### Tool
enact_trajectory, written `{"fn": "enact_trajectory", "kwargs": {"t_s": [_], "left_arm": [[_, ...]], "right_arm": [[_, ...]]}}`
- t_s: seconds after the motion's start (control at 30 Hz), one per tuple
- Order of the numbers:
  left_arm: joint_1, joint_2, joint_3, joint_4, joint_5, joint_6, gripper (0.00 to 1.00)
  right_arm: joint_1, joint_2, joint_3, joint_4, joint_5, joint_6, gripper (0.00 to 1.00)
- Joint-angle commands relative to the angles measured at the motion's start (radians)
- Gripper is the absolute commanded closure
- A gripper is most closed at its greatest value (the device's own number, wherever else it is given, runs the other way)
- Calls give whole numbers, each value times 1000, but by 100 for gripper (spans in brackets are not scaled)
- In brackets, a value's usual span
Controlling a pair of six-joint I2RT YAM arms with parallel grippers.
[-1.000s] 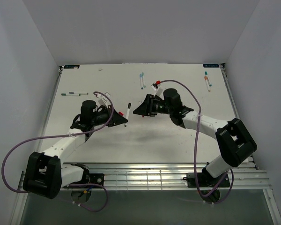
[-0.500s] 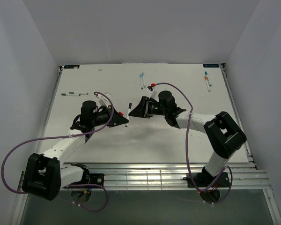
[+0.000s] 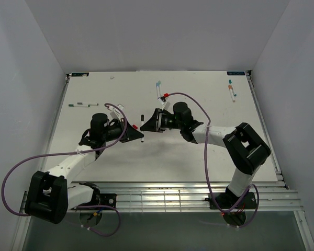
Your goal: Open the pen caps
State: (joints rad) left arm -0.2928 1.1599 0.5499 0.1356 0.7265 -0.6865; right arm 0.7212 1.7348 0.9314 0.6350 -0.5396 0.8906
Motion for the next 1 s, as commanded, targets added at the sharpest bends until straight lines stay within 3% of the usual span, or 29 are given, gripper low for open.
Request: {"fn": "enact_trajectory", "kwargs": {"t_s": [0.0, 0.03, 0.1, 0.13, 0.23, 0.33, 0.43, 0.73, 0.8, 0.97], "left_arm": [[-8, -51, -13, 48, 33, -15, 100], [-9, -54, -19, 50, 33, -15, 100], [-8, -58, -19, 47, 34, 4, 100], [-8, -60, -1, -17, 15, 48, 86], [-6, -65, 66, -190, -125, 87, 61], [-6, -83, 105, -255, -216, 88, 50], [-6, -111, 102, -232, -254, 47, 47], [-6, -62, 124, -173, -179, 67, 59], [-6, -62, 117, -148, -144, 65, 67], [-6, -68, 116, -148, -142, 71, 67]], "right_arm": [[23, 34, 49, 54, -10, 8, 83], [26, 37, 50, 58, -14, 7, 91], [30, 37, 56, 54, -14, -2, 92], [30, 34, 58, 31, -14, -13, 92], [30, 5, 78, -78, 1, -82, 92], [30, -24, 83, -153, 7, -154, 92], [32, -37, 84, -225, -22, -199, 92], [69, -73, 37, -235, -140, -240, 92], [75, -67, 29, -216, -169, -242, 92], [96, -61, 35, -198, -184, -246, 92]]}}
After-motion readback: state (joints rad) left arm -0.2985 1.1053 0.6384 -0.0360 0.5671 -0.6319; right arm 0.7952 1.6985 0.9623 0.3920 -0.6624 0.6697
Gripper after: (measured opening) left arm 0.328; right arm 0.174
